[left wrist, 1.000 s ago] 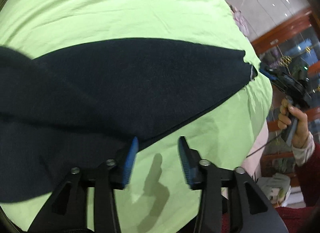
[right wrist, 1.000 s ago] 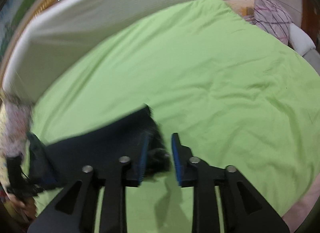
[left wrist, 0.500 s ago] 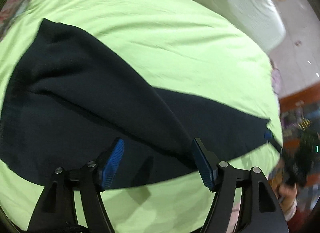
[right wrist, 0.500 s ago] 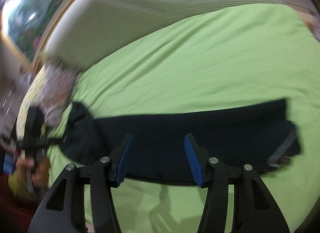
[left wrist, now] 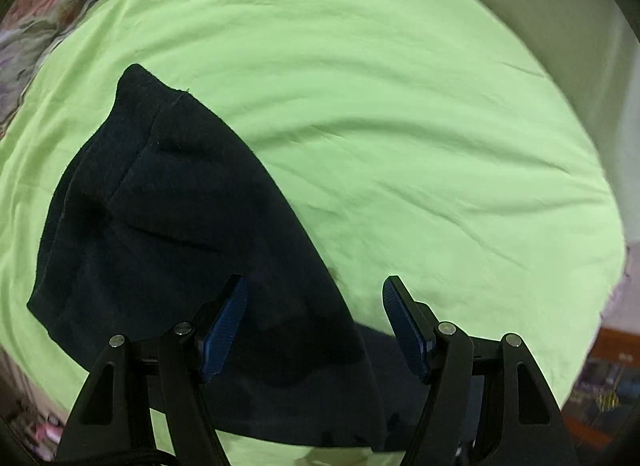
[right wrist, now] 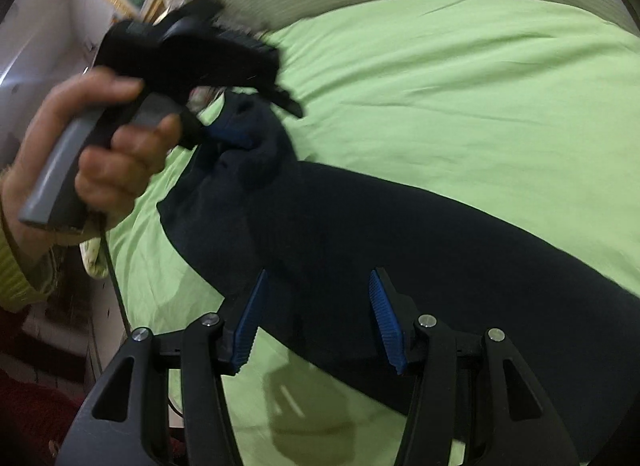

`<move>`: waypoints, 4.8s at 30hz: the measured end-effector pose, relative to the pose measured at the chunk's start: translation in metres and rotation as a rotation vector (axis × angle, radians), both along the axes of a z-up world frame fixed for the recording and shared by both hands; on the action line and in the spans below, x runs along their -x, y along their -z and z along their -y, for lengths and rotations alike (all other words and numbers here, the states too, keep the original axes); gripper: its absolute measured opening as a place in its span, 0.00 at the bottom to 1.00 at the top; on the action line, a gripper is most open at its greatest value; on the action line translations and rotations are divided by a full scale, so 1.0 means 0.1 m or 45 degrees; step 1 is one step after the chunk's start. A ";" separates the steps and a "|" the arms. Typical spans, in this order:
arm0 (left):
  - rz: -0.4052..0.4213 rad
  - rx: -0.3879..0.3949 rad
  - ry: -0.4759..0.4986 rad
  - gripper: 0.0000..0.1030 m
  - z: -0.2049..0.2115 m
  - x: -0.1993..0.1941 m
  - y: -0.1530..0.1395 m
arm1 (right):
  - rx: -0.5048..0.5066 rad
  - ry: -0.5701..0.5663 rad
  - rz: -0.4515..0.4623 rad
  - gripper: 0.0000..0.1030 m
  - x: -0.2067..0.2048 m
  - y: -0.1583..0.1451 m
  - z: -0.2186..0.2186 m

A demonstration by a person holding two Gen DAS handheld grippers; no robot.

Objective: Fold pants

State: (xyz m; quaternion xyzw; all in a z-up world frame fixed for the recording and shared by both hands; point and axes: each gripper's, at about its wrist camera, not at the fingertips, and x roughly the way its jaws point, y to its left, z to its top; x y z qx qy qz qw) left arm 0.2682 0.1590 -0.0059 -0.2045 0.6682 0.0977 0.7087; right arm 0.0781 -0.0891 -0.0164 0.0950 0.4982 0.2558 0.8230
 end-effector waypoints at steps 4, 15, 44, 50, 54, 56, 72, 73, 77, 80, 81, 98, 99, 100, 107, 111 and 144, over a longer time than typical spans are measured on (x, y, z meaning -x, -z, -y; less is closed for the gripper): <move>-0.033 -0.054 -0.044 0.44 -0.07 -0.09 0.11 | 0.020 -0.078 -0.023 0.52 -0.05 0.10 -0.09; 0.252 0.146 -0.026 0.05 -0.52 0.26 -0.12 | 0.052 -0.116 0.028 0.06 -0.02 0.04 -0.20; 0.411 0.500 -0.196 0.06 -1.10 2.27 0.48 | 0.398 -0.380 -0.016 0.06 0.17 0.22 -0.72; 0.397 0.471 -0.192 0.10 -1.09 2.29 0.52 | 0.409 -0.362 -0.070 0.11 0.10 0.31 -0.77; 0.415 0.438 -0.214 0.16 -1.19 2.31 0.42 | 0.356 -0.339 -0.094 0.22 0.12 0.28 -0.75; 0.430 0.409 -0.237 0.22 -1.32 2.34 0.36 | 0.298 -0.342 -0.101 0.31 0.14 0.23 -0.75; 0.358 0.333 -0.435 0.78 -1.63 2.25 0.38 | 0.043 0.040 -0.038 0.36 -0.53 -0.21 -0.11; 0.359 0.323 -0.427 0.78 -1.62 2.21 0.39 | 0.036 0.069 -0.050 0.36 -0.65 -0.20 -0.05; 0.366 0.285 -0.412 0.78 -1.62 2.09 0.44 | 0.083 0.051 -0.105 0.36 -0.98 -0.03 -0.04; 0.366 0.286 -0.419 0.74 -1.66 2.08 0.49 | 0.109 -0.017 -0.152 0.36 -1.15 0.14 -0.12; 0.367 0.292 -0.417 0.74 -1.66 2.08 0.51 | 0.116 -0.044 -0.164 0.36 -1.18 0.18 -0.16; 0.388 0.232 -0.353 0.72 -1.60 1.88 0.58 | 0.244 -0.473 -0.315 0.25 -1.39 0.56 -0.80; 0.392 0.232 -0.358 0.71 -1.60 1.87 0.57 | 0.258 -0.473 -0.321 0.19 -1.39 0.55 -0.80; 0.401 0.231 -0.357 0.65 -1.60 1.87 0.56 | 0.276 -0.469 -0.315 0.17 -1.37 0.52 -0.81; 0.562 0.353 -0.267 0.17 -1.68 1.93 0.22 | 0.274 -0.320 -0.133 0.10 -1.18 -0.04 -0.69; 0.683 0.393 -0.214 0.15 -1.73 2.02 -0.06 | 0.324 -0.219 -0.003 0.09 -1.13 -0.25 -0.65; 0.701 -0.102 0.037 0.68 -1.51 2.11 -0.42 | 0.135 0.363 0.124 0.51 -0.13 -0.47 -0.01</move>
